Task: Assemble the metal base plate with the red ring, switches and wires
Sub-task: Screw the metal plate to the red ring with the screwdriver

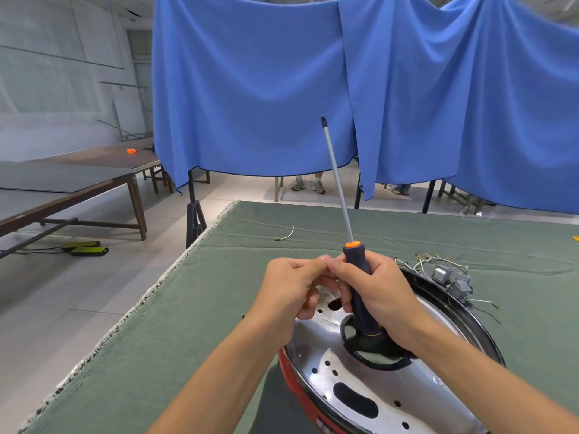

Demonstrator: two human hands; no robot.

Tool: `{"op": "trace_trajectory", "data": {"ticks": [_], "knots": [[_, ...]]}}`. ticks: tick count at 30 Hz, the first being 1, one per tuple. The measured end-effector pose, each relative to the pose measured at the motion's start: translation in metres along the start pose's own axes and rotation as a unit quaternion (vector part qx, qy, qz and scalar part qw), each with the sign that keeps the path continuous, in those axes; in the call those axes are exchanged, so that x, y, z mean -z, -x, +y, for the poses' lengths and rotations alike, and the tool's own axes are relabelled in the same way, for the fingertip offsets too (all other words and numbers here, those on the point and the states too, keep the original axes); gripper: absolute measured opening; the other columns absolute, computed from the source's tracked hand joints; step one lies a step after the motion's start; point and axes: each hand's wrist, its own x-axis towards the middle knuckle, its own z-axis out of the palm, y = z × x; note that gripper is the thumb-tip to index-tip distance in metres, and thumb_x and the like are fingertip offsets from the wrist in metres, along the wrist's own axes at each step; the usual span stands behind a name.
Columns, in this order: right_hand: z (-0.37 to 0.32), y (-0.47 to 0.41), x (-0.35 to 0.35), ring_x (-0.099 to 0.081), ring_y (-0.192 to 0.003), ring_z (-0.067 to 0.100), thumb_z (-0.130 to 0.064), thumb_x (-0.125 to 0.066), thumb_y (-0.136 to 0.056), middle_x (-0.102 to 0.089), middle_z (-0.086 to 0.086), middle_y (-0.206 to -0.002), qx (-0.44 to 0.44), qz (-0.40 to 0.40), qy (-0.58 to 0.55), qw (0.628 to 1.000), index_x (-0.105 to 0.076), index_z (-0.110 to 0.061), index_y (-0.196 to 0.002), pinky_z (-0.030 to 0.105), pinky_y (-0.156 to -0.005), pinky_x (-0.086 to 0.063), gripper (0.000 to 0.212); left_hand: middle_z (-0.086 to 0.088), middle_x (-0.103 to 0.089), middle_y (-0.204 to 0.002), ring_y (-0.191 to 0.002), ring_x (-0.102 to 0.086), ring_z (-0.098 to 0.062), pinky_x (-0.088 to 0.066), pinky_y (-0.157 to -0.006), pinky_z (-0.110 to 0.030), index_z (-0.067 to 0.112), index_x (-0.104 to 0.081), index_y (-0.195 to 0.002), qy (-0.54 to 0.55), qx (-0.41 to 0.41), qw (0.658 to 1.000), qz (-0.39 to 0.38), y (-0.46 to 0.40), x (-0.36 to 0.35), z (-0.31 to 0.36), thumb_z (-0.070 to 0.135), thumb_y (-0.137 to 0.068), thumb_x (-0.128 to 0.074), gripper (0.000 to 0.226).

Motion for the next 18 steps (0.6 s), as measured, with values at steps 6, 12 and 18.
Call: {"op": "trace_trajectory", "data": {"ticks": [6, 12, 18], "knots": [[0.0005, -0.0018, 0.0037, -0.045, -0.038, 0.017, -0.020, -0.068, -0.086, -0.048, 0.006, -0.046, -0.037, 0.001, -0.010, 0.999, -0.054, -0.016, -0.058, 0.018, -0.043, -0.040, 0.031, -0.008, -0.062, -0.064, -0.032, -0.029, -0.007, -0.018, -0.034, -0.009, 0.011, -0.070, -0.058, 0.026, 0.010, 0.999, 0.022, -0.0017, -0.0051, -0.0060, 0.015, -0.091, -0.059, 0.035], [0.0015, -0.0015, 0.0031, -0.046, -0.037, 0.015, -0.019, -0.068, -0.086, -0.048, 0.005, -0.044, -0.042, 0.010, 0.005, 0.999, -0.052, -0.015, -0.055, 0.019, -0.042, -0.041, 0.035, -0.008, -0.060, -0.061, -0.030, -0.027, -0.005, -0.015, -0.032, -0.008, 0.009, -0.069, -0.058, 0.072, 0.041, 0.997, 0.007, -0.0048, -0.0055, -0.0069, 0.012, -0.092, -0.057, 0.037], [-0.0004, 0.0003, 0.0026, -0.046, -0.036, 0.016, -0.036, -0.073, -0.076, -0.048, 0.006, -0.045, -0.066, 0.011, 0.011, 0.998, -0.061, -0.020, -0.051, 0.019, -0.040, -0.040, 0.032, -0.010, -0.063, -0.069, -0.031, -0.028, -0.002, -0.016, -0.029, -0.010, -0.004, -0.067, -0.087, 0.122, 0.046, 0.991, -0.013, -0.0054, -0.0020, -0.0050, 0.015, -0.087, -0.062, 0.019]]}}
